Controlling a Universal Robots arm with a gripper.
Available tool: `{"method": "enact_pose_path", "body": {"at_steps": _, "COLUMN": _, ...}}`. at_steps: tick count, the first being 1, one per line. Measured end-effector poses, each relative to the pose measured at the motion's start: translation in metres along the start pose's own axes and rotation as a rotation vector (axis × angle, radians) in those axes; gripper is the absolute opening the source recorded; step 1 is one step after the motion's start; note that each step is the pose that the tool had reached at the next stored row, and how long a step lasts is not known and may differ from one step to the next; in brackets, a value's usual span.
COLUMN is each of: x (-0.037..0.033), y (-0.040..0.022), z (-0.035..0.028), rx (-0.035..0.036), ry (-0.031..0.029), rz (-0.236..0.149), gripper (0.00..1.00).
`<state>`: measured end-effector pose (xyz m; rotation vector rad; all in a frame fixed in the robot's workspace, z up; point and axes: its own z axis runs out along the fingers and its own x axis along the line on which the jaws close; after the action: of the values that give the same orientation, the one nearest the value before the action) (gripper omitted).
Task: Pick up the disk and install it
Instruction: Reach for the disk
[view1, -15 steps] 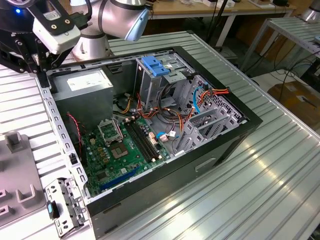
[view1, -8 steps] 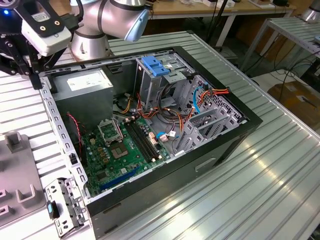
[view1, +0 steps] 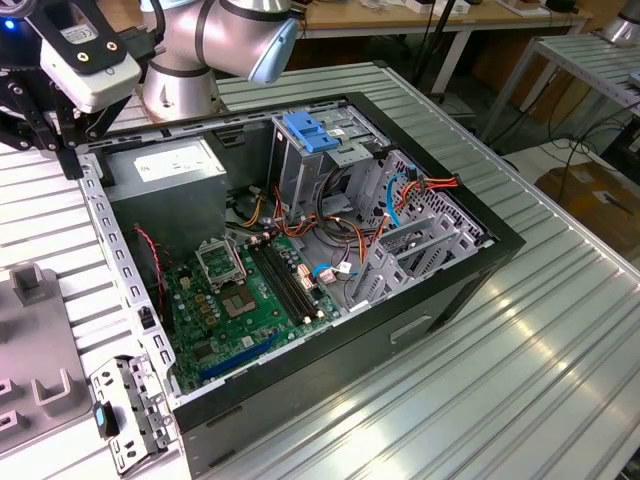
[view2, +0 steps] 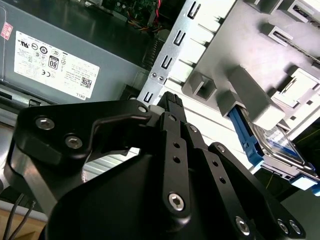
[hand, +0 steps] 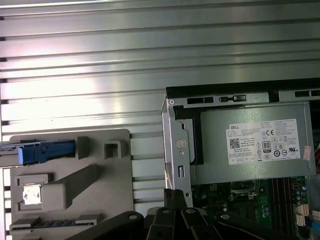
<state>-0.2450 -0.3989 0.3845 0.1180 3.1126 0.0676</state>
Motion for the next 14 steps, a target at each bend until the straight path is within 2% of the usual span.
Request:
{"method": "enact_pose_path", "body": {"at_steps": 2, "x": 0.0007, "y": 0.0, "z": 0.0, "rx": 0.0, "ry": 0.0, "rz": 0.0, "gripper": 0.11}}
{"method": "enact_pose_path", "body": {"at_steps": 5, "x": 0.0059, "y": 0.0004, "z": -0.0002, "rx": 0.0001, "ry": 0.0, "rz": 0.0, "gripper": 0.11}}
{"method": "enact_pose_path", "body": {"at_steps": 9, "x": 0.0122, "y": 0.004, "z": -0.0001, "rx": 0.0, "ry": 0.0, "rz": 0.0, "gripper": 0.11}}
{"method": "enact_pose_path", "body": {"at_steps": 14, "x": 0.0165, "y": 0.0067, "z": -0.0001, "rx": 0.0, "ry": 0.0, "rz": 0.0, "gripper": 0.11}}
